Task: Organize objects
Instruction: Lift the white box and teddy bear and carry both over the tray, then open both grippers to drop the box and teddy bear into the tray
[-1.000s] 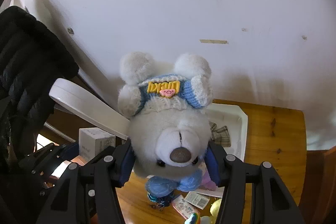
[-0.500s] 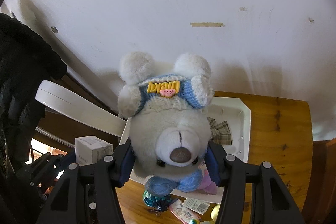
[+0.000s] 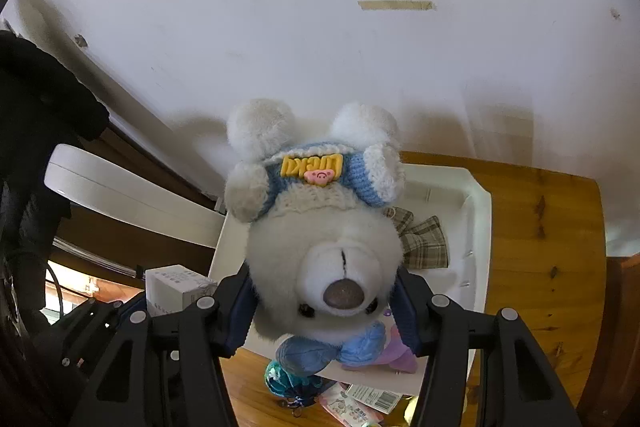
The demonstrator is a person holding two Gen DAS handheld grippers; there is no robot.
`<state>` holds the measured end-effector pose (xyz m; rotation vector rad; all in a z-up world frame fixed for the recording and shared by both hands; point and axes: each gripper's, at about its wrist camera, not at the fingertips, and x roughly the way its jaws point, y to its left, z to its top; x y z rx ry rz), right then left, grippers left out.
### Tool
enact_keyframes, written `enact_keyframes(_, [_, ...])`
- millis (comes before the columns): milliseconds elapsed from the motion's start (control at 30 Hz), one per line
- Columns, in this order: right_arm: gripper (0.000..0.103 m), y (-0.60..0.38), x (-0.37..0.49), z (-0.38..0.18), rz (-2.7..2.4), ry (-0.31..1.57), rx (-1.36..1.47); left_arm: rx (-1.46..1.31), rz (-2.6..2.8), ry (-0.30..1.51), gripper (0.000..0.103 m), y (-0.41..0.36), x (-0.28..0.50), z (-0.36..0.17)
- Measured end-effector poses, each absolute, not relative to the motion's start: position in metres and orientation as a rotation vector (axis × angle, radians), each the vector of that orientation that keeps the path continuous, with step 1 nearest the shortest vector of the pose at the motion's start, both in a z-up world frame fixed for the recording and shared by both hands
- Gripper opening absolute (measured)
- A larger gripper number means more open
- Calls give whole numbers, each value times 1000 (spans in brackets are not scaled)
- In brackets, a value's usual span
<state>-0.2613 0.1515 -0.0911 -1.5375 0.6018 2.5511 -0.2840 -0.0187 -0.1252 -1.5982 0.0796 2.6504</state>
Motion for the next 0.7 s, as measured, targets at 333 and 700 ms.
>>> enact_keyframes(333, [60,150,-272,-109,2511,586,-1598,-1643,2626,96,45,-19,-292,-139])
enact_keyframes(700, [65,146,-286,-122,2498,583,-1641,-1680,2617,118,45,-19,-300,-153])
